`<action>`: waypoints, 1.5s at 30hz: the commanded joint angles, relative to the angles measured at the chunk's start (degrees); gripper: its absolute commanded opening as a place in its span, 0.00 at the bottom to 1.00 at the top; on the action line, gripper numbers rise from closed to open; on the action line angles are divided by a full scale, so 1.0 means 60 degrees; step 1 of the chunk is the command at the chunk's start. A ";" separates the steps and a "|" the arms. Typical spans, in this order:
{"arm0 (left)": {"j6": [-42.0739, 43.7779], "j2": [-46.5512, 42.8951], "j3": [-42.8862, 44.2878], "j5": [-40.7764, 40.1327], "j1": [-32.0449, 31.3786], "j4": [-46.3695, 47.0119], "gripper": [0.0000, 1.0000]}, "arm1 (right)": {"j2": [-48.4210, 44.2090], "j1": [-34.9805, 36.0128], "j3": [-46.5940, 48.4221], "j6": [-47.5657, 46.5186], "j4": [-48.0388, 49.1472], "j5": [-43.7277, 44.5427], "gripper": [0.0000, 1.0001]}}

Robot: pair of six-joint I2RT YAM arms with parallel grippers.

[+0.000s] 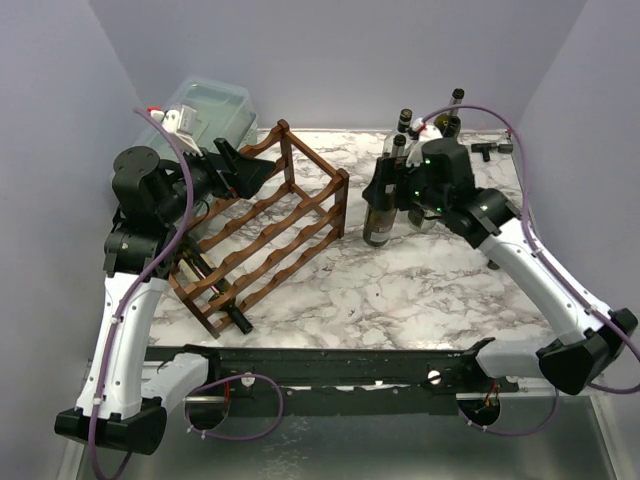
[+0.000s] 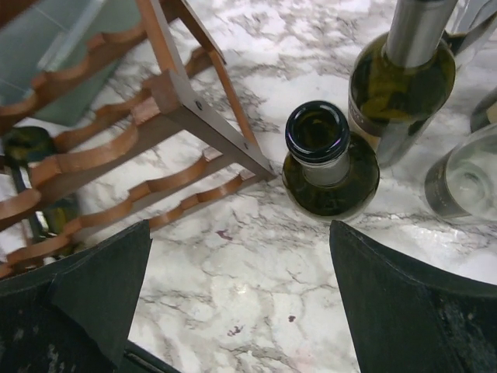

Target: Put the wine bottle on the wine rack

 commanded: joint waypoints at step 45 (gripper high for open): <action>0.0724 0.2860 0.0765 -0.1620 -0.4836 -0.0711 0.99 | 0.2003 0.0500 0.0007 0.0036 0.0651 0.4334 0.09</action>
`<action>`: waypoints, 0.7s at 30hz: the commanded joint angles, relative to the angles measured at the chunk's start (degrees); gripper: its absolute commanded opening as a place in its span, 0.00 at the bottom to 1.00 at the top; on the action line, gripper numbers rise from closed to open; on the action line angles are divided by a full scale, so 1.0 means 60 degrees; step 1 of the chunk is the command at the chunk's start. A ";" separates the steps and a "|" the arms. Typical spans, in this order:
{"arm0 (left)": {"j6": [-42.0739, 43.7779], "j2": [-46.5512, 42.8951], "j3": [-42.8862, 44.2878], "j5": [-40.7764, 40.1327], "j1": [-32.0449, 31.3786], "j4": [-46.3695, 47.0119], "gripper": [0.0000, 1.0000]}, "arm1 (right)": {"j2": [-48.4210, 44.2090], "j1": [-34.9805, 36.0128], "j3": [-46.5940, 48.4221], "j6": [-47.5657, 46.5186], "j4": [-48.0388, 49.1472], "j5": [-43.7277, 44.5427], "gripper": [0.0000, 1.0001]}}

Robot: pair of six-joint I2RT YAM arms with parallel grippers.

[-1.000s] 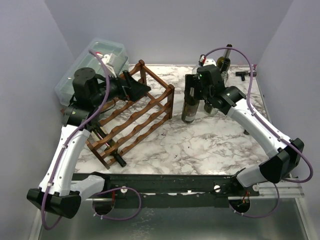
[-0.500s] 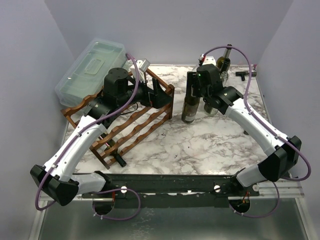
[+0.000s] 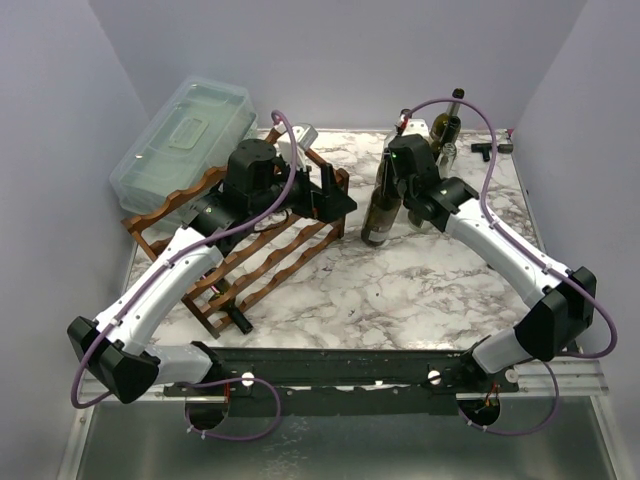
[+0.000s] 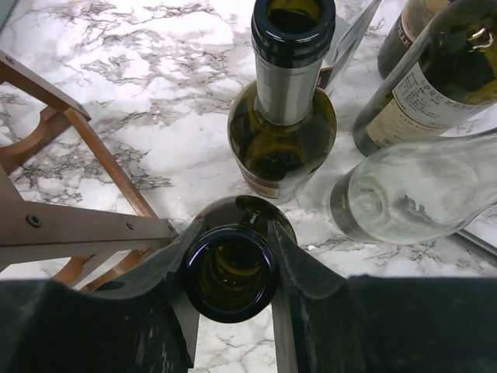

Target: Put the wine bottle on the wine rack

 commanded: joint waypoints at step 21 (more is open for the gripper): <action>0.2013 0.0685 0.0277 -0.2783 -0.2252 -0.0515 0.96 | -0.3819 0.0004 -0.2179 0.2019 -0.0493 -0.0274 0.01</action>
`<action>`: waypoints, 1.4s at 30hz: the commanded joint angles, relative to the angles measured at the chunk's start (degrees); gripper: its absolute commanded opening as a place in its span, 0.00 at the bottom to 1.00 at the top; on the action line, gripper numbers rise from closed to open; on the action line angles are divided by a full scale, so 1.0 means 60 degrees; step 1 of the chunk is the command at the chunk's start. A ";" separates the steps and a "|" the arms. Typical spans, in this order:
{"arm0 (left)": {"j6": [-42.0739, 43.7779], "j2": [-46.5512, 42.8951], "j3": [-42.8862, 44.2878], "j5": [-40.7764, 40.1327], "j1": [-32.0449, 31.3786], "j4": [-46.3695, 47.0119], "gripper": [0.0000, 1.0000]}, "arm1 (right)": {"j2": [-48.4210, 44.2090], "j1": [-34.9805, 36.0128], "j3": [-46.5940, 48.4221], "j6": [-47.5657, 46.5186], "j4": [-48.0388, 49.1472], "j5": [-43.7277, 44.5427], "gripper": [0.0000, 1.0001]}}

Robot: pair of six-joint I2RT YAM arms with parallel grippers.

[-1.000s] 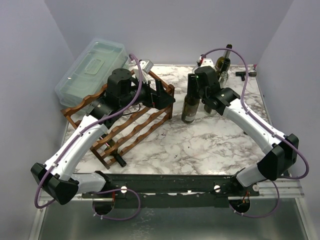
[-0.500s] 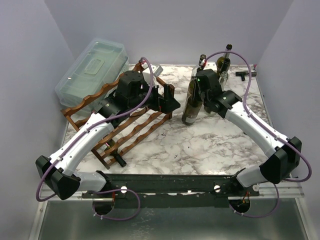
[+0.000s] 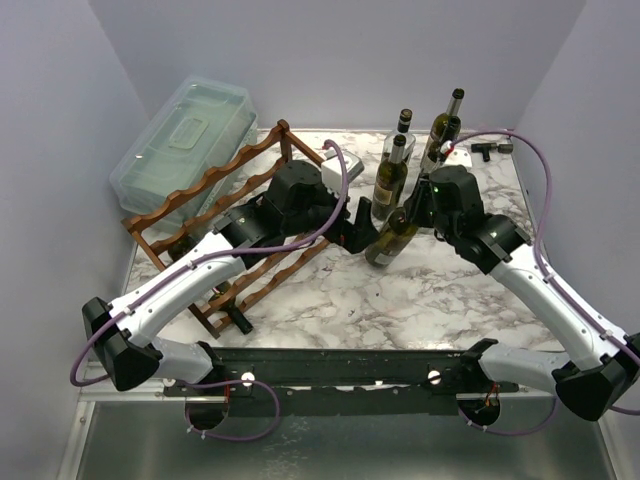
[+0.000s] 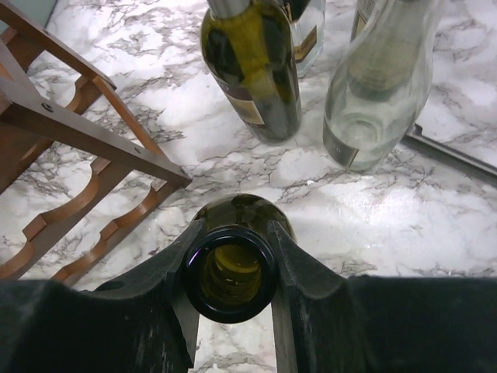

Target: Put the wine bottle on the wine rack

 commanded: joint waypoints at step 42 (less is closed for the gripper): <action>0.1988 0.0167 -0.2377 -0.5680 -0.2797 0.2560 0.94 | -0.1823 0.0012 0.0346 0.3244 0.0919 -0.3702 0.01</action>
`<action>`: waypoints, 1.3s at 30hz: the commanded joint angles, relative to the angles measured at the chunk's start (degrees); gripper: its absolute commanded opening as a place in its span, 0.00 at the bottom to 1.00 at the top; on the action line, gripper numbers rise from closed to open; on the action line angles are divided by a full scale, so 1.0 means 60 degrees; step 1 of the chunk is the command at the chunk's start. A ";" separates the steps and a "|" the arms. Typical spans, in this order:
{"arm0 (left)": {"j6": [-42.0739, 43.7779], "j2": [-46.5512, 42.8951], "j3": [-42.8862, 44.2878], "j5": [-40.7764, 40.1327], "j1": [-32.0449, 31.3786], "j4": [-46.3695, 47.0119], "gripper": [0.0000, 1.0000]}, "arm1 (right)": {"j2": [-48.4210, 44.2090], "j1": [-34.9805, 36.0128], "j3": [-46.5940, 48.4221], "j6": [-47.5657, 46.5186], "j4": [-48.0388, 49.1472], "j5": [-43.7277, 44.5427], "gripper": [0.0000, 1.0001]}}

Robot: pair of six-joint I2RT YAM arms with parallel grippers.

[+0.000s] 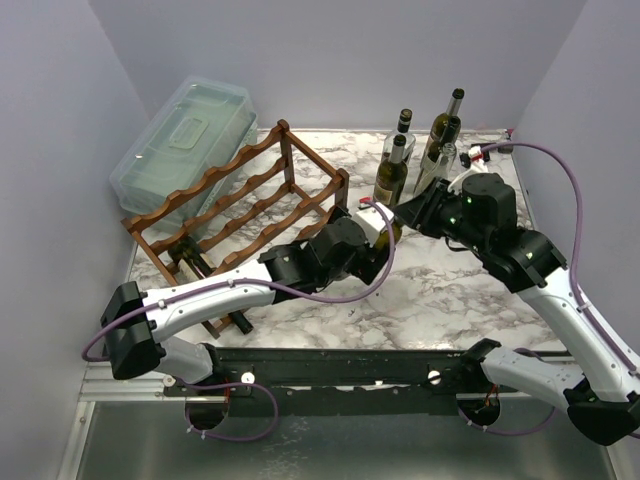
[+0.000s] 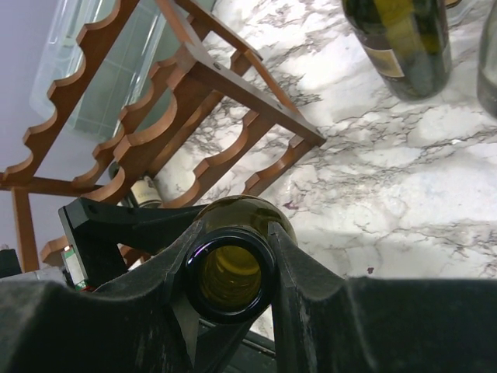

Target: Put the wine bottle on the wine rack

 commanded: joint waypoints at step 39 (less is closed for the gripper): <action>0.4483 -0.1571 -0.1542 -0.2445 -0.0433 0.0541 0.00 | -0.0394 0.0017 -0.0301 -0.0419 0.0587 -0.2613 0.27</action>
